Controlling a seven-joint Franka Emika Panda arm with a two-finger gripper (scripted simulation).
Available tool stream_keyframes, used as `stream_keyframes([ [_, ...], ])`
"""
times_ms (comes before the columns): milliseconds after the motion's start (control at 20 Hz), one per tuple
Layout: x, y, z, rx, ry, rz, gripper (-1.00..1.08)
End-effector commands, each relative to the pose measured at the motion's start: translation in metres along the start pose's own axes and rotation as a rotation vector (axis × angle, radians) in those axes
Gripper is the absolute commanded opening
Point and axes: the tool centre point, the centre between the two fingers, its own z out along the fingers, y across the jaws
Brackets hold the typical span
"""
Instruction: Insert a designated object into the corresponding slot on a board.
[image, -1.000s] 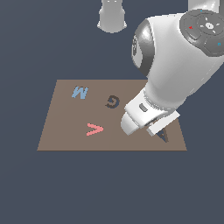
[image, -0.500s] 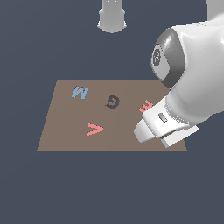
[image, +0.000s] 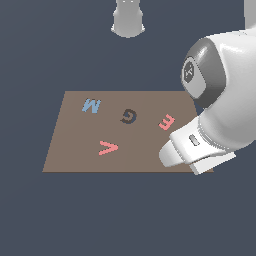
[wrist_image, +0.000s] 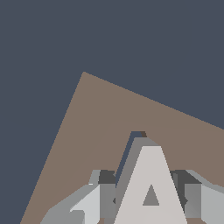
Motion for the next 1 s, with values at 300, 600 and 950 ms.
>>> stream_keyframes([
  [300,0.002,0.000,0.006,0.000,0.000,0.004,-1.00],
  [600,0.002,0.000,0.010,0.000,0.000,0.005,1.00],
  [950,0.002,0.000,0.010,0.000,0.000,0.005,1.00],
])
